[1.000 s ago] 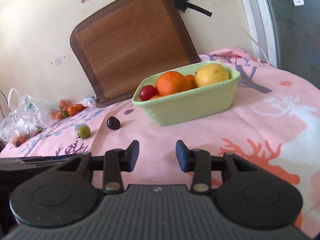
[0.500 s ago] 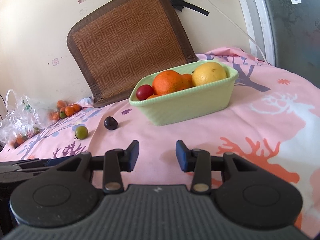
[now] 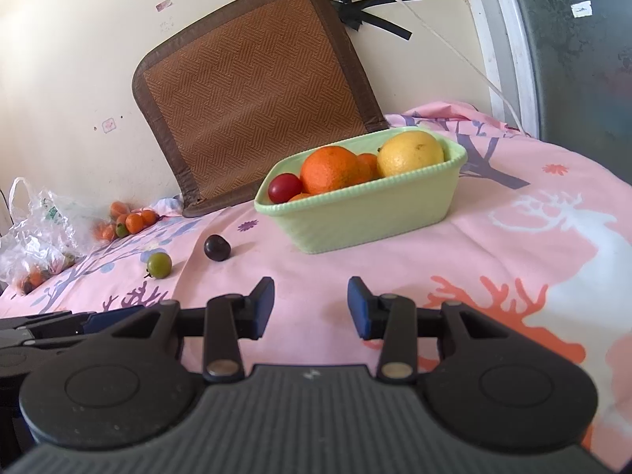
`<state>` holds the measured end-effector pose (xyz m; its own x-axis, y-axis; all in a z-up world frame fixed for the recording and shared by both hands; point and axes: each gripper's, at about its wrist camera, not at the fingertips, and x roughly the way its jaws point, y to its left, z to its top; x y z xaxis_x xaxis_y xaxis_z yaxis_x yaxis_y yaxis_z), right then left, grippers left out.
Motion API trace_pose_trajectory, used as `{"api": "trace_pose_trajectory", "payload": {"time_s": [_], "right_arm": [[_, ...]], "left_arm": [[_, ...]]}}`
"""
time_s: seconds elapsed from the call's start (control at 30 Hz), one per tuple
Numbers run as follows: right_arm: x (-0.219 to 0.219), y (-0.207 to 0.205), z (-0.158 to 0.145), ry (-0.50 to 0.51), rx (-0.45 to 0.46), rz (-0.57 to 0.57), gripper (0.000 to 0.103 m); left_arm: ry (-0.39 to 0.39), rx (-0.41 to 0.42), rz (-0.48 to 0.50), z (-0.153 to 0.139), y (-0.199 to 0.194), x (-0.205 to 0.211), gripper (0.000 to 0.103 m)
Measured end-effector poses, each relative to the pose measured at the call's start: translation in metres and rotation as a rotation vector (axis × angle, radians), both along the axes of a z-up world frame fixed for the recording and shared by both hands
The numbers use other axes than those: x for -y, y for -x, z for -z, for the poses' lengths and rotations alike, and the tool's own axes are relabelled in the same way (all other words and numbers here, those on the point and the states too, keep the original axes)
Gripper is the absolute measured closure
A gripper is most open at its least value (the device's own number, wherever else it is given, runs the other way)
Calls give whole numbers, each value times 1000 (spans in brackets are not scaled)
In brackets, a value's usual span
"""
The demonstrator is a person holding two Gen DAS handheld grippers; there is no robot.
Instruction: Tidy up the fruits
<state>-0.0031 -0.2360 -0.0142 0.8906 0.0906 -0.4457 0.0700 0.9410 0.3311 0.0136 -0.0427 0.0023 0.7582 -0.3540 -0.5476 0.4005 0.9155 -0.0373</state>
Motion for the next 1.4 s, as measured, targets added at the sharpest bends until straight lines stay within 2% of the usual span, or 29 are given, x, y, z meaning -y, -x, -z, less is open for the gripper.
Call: {"api": "trace_pose_trajectory", "payload": {"time_s": [0.57, 1.4], "right_arm": [[-1, 2, 0, 13, 2, 28, 59], [-1, 2, -1, 12, 5, 25, 59]], "left_arm": [[14, 36, 50, -1, 8, 0, 67], [21, 40, 55, -1, 9, -1, 64]]}}
